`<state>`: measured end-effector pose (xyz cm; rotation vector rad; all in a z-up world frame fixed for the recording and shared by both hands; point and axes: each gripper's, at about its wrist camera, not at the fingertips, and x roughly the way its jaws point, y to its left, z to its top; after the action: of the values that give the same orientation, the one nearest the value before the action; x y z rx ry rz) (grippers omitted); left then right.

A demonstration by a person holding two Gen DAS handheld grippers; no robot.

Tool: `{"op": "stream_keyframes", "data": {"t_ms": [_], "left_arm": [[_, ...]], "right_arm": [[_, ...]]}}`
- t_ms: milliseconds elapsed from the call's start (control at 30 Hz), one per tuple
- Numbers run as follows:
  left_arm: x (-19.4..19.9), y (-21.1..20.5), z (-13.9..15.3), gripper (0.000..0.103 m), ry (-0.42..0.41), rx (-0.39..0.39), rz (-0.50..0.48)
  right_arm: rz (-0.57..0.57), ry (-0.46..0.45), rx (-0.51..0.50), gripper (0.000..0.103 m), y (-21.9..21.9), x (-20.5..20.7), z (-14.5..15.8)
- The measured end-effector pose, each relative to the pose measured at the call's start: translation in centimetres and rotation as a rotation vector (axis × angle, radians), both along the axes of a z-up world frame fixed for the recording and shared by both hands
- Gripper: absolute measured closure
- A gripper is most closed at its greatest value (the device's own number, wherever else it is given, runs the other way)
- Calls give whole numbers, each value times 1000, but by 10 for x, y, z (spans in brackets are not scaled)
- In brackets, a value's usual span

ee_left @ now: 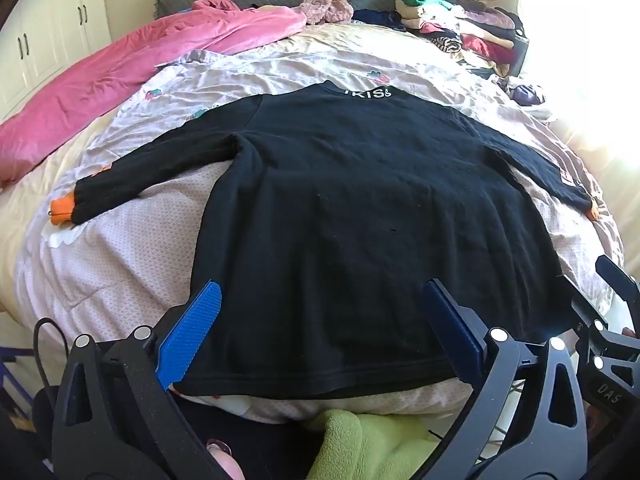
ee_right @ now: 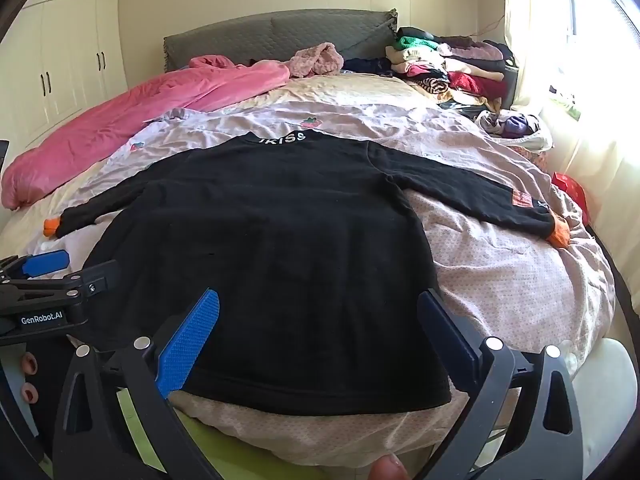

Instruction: Fold small clothes

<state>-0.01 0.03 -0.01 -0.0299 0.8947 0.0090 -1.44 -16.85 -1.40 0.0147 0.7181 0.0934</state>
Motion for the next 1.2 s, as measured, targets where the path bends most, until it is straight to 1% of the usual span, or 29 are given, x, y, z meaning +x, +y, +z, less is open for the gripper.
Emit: {"op": "stream_keyframes", "data": {"t_ms": [433,1100,1200], "left_arm": [[3,-5,5,9,-2,-1,0],[3,-7,8,9,-5,-4,8],[1,0,4,9,-10,-7,9]], "right_arm": [[7,-19,-16,4,7,0,4],[19,-17,-15,4,10,0,5],[19,-16,-14,4,11,0,5]]}}
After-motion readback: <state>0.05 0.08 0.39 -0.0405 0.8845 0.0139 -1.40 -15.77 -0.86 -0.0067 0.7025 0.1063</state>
